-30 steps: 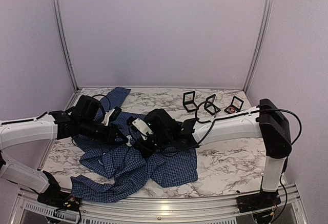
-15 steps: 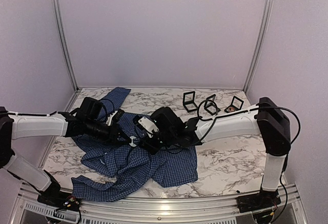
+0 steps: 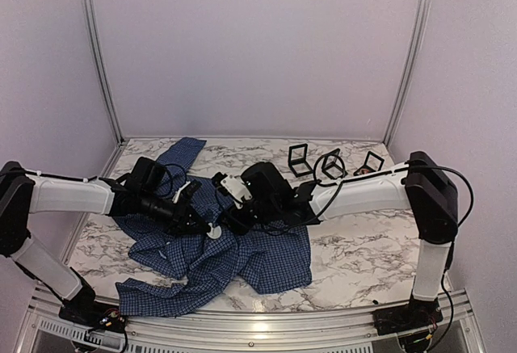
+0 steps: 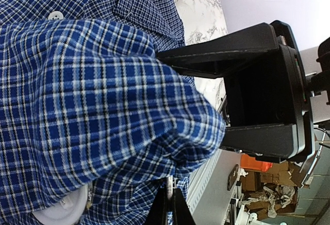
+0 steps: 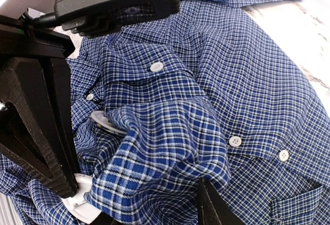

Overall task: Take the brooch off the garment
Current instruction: Pick up the brooch from the crumpled clothing, then open the brooch with the crumpled clothing.

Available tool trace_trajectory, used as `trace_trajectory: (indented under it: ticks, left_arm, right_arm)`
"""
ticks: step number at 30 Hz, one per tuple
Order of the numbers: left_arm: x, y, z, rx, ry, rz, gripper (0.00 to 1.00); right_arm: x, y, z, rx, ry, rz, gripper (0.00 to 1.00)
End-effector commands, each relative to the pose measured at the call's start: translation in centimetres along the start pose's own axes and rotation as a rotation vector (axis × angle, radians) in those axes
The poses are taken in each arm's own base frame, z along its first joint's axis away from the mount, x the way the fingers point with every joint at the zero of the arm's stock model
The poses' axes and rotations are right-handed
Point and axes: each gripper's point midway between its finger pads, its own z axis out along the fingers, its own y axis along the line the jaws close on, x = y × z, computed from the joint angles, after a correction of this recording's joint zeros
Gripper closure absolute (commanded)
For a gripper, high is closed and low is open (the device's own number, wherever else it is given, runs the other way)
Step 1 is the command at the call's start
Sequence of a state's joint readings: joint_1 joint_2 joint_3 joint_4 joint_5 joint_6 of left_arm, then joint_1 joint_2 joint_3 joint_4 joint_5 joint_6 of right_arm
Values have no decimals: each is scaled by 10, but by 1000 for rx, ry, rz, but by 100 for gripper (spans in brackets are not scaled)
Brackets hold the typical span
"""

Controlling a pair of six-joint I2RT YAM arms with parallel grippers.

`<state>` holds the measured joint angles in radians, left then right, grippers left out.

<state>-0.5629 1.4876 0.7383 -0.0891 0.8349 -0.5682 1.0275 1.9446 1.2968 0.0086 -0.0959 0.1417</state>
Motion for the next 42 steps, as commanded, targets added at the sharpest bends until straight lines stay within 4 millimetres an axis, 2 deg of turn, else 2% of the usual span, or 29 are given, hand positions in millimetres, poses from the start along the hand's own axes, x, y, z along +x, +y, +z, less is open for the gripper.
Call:
trace_trajectory:
  ticks: [1,11,16,17,22,25,30,34,42]
  left_arm:
    - [-10,-15,-5,89,-50,13,100]
    - [-19,-20,-16,132,-107,31,100]
    - [-22,-22,-19,145,-122,33,100]
    - [-23,-23,-20,152,-127,36,100]
    - [-24,-31,-25,183,-146,46,100]
    - [-24,-32,-26,188,-148,51,100]
    - [-24,-32,-26,188,-151,58,100]
    - [-27,-33,-26,191,-159,63,100]
    - [-30,-40,-28,211,-177,84,100]
  right_arm:
    - [-32,2,-16,-19,-90,14,58]
    - [-31,17,-45,-90,-78,73,52]
    - [-36,34,-52,-181,-76,95,51]
    - [-30,34,-53,-184,-51,107,51]
    - [-30,43,-48,-249,-17,149,53]
    - [-29,37,-45,-308,-5,225,55]
    - [-36,29,-48,-399,-29,322,53]
    - [-40,29,-50,-467,-40,367,51]
    - [-41,30,-41,-510,-18,411,51]
